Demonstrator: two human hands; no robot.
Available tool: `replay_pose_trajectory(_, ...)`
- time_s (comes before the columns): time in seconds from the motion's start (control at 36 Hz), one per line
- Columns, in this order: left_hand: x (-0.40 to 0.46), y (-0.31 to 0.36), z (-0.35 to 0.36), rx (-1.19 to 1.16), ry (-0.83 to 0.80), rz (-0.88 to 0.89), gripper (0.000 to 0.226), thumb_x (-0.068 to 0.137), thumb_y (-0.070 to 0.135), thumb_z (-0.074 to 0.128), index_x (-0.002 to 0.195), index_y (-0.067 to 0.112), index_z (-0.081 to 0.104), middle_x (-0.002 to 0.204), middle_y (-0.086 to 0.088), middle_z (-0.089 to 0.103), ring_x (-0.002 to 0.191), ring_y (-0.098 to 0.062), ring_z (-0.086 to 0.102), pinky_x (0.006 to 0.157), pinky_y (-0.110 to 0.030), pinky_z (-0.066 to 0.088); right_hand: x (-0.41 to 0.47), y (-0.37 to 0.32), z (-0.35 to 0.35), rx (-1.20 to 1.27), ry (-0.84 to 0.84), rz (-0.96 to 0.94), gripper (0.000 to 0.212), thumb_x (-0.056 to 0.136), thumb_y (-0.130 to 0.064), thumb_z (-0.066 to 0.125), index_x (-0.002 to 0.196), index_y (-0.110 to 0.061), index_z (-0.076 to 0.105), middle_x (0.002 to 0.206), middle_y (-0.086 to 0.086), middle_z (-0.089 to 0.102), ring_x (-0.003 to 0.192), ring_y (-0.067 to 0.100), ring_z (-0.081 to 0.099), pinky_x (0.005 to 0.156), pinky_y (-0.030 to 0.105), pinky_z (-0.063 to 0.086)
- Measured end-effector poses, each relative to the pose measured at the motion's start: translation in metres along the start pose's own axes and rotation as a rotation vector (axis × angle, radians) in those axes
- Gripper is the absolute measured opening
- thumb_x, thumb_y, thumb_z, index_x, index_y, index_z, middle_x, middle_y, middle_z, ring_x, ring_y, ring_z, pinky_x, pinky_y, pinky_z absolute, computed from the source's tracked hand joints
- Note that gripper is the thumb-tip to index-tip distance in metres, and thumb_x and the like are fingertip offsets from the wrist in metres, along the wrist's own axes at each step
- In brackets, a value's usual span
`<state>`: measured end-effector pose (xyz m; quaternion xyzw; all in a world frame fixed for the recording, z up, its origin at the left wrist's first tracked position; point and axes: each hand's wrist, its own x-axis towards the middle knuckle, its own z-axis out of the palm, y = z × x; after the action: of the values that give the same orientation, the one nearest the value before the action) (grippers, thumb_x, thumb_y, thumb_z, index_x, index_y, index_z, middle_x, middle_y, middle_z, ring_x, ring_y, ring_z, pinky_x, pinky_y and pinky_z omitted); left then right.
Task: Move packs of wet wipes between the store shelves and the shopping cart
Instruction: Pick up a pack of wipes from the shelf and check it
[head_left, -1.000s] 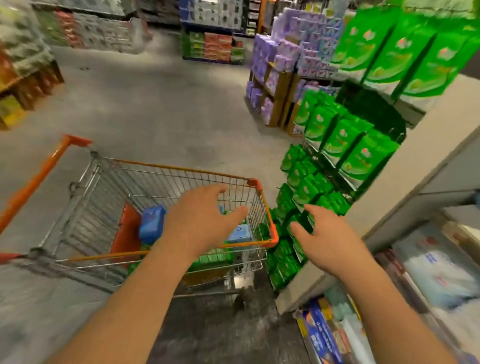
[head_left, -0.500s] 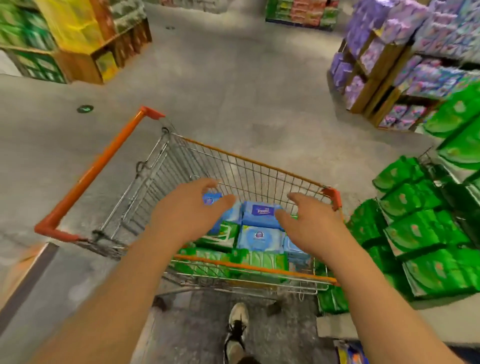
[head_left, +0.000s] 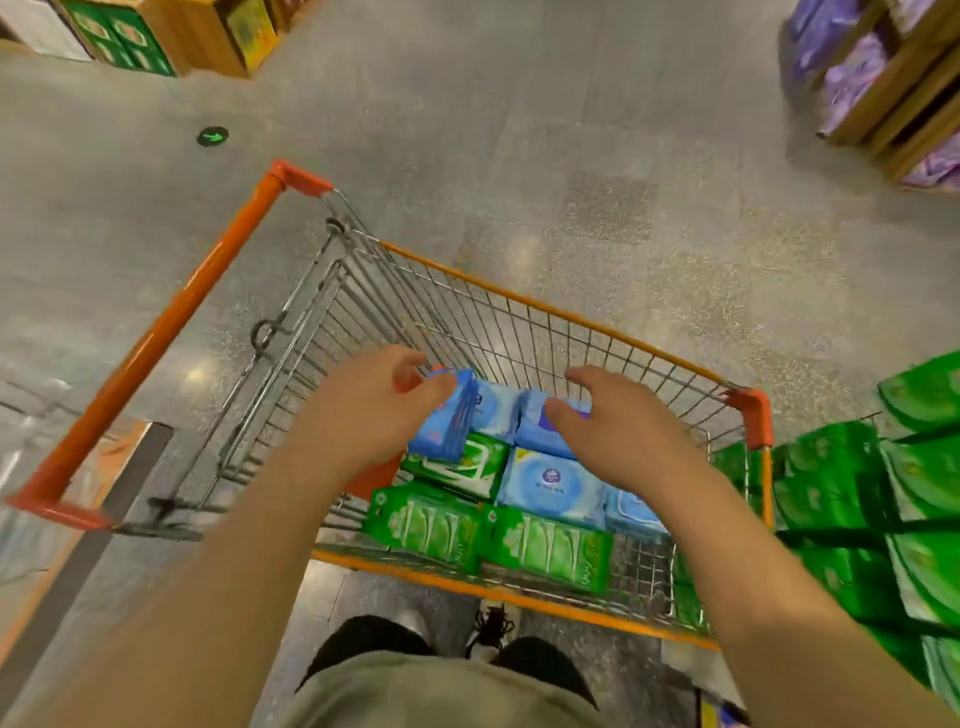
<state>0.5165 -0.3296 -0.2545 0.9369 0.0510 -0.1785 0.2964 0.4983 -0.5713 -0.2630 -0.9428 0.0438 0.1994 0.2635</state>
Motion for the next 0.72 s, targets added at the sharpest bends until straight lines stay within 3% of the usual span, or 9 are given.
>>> replay_pose_trajectory(0.17, 0.037, -0.021, 0.023, -0.029, -0.072, -0.093, 0.047, 0.097, 0.058, 0.056, 0.134, 0.029, 0.06, 0.124, 0.006, 0.063, 0.111, -0.02, 0.059, 0.09, -0.033, 0.046, 0.025, 0.009, 0.018, 0.05, -0.037, 0.044, 0.054, 0.102, -0.046, 0.051, 0.15, -0.022, 0.043, 0.153, 0.0, 0.047, 0.135, 0.022, 0.048, 0.105, 0.033, 0.039)
replay_pose_trajectory(0.31, 0.075, -0.051, 0.051, -0.123, -0.115, -0.223, 0.039, 0.093, 0.057, 0.061, 0.122, 0.031, 0.065, 0.121, 0.001, 0.07, 0.108, -0.022, 0.064, 0.098, -0.039, 0.051, 0.055, 0.018, 0.057, 0.283, -0.055, 0.173, 0.049, 0.102, -0.043, 0.054, 0.145, -0.02, 0.051, 0.144, -0.001, 0.056, 0.128, 0.018, 0.055, 0.106, 0.035, 0.045)
replay_pose_trajectory(0.39, 0.095, -0.065, 0.064, -0.177, -0.127, -0.254, 0.027, 0.093, 0.053, 0.062, 0.111, 0.033, 0.064, 0.11, 0.0, 0.068, 0.1, -0.022, 0.062, 0.096, -0.039, 0.051, 0.079, 0.023, 0.094, 0.473, -0.084, 0.287, 0.048, 0.099, -0.042, 0.059, 0.141, -0.019, 0.053, 0.124, -0.003, 0.062, 0.102, 0.015, 0.064, 0.094, 0.044, 0.054)
replay_pose_trajectory(0.44, 0.113, -0.078, 0.076, -0.231, -0.127, -0.301, 0.025, 0.093, 0.05, 0.064, 0.11, 0.032, 0.064, 0.107, -0.001, 0.068, 0.095, -0.021, 0.061, 0.088, -0.037, 0.051, 0.099, 0.027, 0.122, 0.565, -0.099, 0.364, 0.05, 0.097, -0.043, 0.062, 0.139, -0.017, 0.053, 0.107, -0.009, 0.062, 0.084, 0.009, 0.062, 0.081, 0.036, 0.054)
replay_pose_trajectory(0.5, 0.133, -0.09, 0.091, -0.324, -0.118, -0.358, 0.026, 0.094, 0.046, 0.064, 0.115, 0.031, 0.064, 0.111, -0.001, 0.067, 0.092, -0.018, 0.06, 0.08, -0.033, 0.047, 0.12, 0.03, 0.15, 0.629, -0.086, 0.413, 0.053, 0.094, -0.044, 0.066, 0.137, -0.016, 0.054, 0.109, -0.006, 0.063, 0.088, 0.011, 0.061, 0.08, 0.029, 0.047)
replay_pose_trajectory(0.61, 0.173, -0.112, 0.125, -0.384, -0.123, -0.457, 0.027, 0.102, 0.036, 0.055, 0.125, 0.023, 0.061, 0.108, 0.002, 0.059, 0.094, -0.018, 0.056, 0.079, -0.027, 0.041, 0.161, 0.03, 0.198, 0.759, -0.103, 0.509, 0.06, 0.091, -0.047, 0.069, 0.141, -0.019, 0.05, 0.123, -0.003, 0.061, 0.103, 0.013, 0.059, 0.086, 0.032, 0.046)
replay_pose_trajectory(0.67, 0.189, -0.121, 0.142, -0.413, -0.151, -0.499, 0.032, 0.094, 0.045, 0.058, 0.112, 0.019, 0.064, 0.104, 0.0, 0.067, 0.091, -0.02, 0.064, 0.08, -0.029, 0.051, 0.18, 0.03, 0.22, 0.785, -0.112, 0.545, 0.067, 0.089, -0.05, 0.071, 0.144, -0.019, 0.047, 0.134, 0.0, 0.059, 0.111, 0.017, 0.061, 0.092, 0.034, 0.049)
replay_pose_trajectory(0.72, 0.205, -0.136, 0.161, -0.392, -0.185, -0.531, 0.053, 0.082, 0.056, 0.055, 0.117, 0.019, 0.069, 0.113, -0.005, 0.071, 0.1, -0.026, 0.067, 0.09, -0.036, 0.056, 0.198, 0.029, 0.239, 0.78, -0.126, 0.558, 0.076, 0.087, -0.052, 0.072, 0.148, -0.017, 0.043, 0.141, 0.002, 0.055, 0.121, 0.021, 0.06, 0.094, 0.032, 0.046)
